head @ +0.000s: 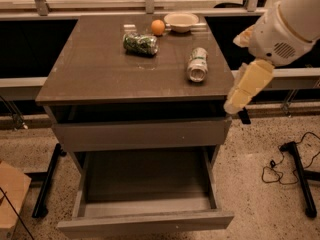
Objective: Place 7up can into middle drawer
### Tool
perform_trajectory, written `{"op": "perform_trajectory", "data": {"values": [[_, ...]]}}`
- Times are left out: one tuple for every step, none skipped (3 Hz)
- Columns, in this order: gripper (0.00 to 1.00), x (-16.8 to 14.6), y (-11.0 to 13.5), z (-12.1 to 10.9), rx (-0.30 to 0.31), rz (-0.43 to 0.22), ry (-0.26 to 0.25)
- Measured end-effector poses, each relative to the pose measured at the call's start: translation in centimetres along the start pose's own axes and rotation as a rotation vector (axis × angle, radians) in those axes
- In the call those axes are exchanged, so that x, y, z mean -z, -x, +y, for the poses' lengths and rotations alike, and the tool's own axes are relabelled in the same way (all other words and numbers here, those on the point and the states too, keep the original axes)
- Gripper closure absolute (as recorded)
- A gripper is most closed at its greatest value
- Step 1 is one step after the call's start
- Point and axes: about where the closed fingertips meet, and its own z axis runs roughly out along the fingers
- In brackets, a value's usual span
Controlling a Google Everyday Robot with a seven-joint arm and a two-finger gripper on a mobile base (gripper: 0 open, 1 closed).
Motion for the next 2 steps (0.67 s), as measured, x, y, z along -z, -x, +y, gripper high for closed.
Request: {"op": "perform_trajectory", "data": {"values": [[0.0, -2.6, 2.09, -3.64, -0.03, -0.109, 0.004], [0.0, -2.93, 2.15, -4.16, -0.034, -0.119, 0.005]]}}
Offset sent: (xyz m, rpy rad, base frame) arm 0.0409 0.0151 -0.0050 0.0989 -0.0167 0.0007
